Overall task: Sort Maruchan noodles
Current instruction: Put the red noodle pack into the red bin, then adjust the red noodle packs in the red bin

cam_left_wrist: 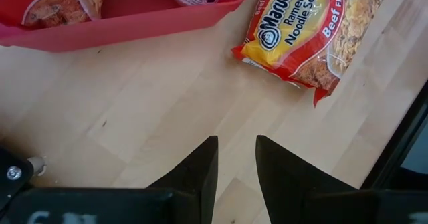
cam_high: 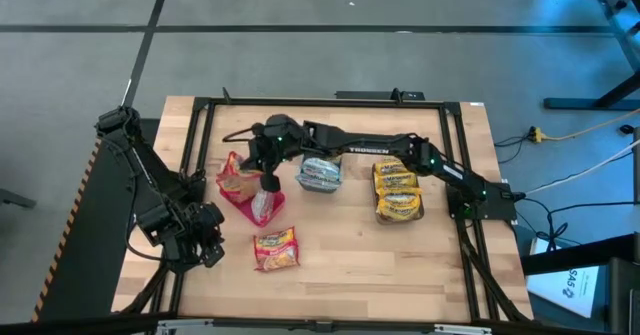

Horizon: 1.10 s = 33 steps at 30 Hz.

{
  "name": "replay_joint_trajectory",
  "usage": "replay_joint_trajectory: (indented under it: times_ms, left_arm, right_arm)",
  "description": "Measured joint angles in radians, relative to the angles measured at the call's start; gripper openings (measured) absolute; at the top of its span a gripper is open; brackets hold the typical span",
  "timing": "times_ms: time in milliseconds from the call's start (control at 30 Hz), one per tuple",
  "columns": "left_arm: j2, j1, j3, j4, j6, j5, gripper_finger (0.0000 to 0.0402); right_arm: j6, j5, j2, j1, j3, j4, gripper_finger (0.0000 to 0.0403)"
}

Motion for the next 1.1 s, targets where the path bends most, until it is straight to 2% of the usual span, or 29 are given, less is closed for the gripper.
replay_joint_trajectory:
  times_ms: [200,367,767,900,1100]
  left_arm:
    - [0.0,0.0,0.0,-0.003,0.001,-0.001,0.0095]
    - [0.0,0.0,0.0,-0.002,0.0,-0.002,0.0095]
    - [0.0,0.0,0.0,-0.002,0.0,-0.003,0.0095]
    - [0.0,0.0,0.0,-0.004,0.015,-0.029,0.0095]
    - [0.0,0.0,0.0,-0.005,0.026,-0.051,0.0095]
  right_arm:
    - [0.006,-0.088,0.046,-0.017,0.0,0.018,0.0]
    - [0.018,-0.152,0.084,-0.015,-0.003,-0.081,0.0]
    - [0.035,-0.102,0.08,-0.005,-0.002,-0.321,0.0002]
    - [0.058,-0.077,0.081,0.01,0.004,-0.265,0.0026]
    - [0.202,-0.15,0.073,0.011,0.007,-0.12,0.0097]
